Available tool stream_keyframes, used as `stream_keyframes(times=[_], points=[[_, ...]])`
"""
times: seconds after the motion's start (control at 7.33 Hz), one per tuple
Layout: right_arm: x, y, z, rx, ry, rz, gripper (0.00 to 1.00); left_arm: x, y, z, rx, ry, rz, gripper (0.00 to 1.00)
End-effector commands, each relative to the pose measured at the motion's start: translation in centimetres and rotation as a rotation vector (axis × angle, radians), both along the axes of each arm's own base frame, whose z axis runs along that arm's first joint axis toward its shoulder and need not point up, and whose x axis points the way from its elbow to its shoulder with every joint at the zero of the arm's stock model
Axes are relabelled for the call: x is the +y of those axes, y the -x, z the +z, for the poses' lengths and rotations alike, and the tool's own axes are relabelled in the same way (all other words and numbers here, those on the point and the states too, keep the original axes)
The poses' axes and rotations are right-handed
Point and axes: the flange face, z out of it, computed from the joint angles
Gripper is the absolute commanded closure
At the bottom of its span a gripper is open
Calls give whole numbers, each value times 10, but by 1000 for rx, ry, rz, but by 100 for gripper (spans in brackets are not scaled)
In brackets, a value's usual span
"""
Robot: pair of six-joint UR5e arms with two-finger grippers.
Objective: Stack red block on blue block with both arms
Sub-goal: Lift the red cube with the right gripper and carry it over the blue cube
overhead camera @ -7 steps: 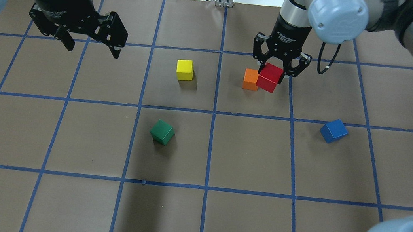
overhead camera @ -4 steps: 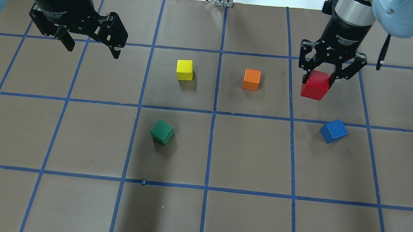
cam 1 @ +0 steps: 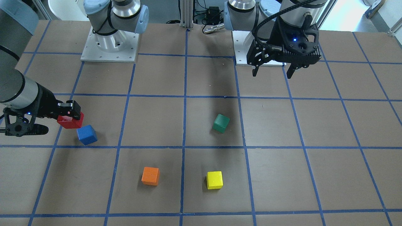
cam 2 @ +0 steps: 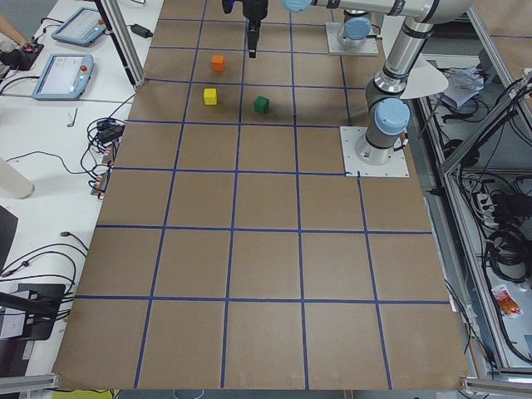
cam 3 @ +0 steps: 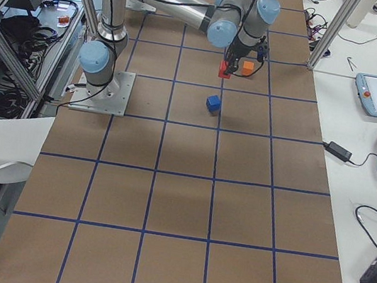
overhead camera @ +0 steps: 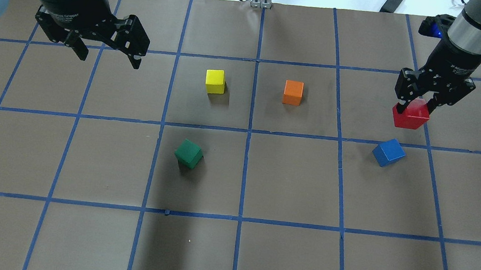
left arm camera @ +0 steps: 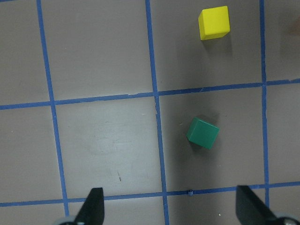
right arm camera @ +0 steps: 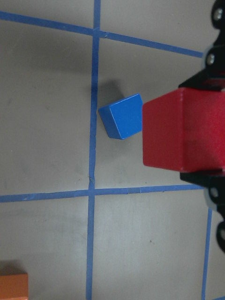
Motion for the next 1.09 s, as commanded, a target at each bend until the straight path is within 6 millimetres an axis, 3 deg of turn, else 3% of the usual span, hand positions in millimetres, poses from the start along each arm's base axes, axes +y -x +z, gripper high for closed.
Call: stream_keyframes(times=[0.0,0.27,0.95], points=[[7,5,-27,9,32,29,100,0,0,0,0,-1,1,0],[11,8,-50,36,84,124,100,0,0,0,0,1,-1,0],[36,5,-107,24,84,150,100,0,0,0,1,1,2,0]])
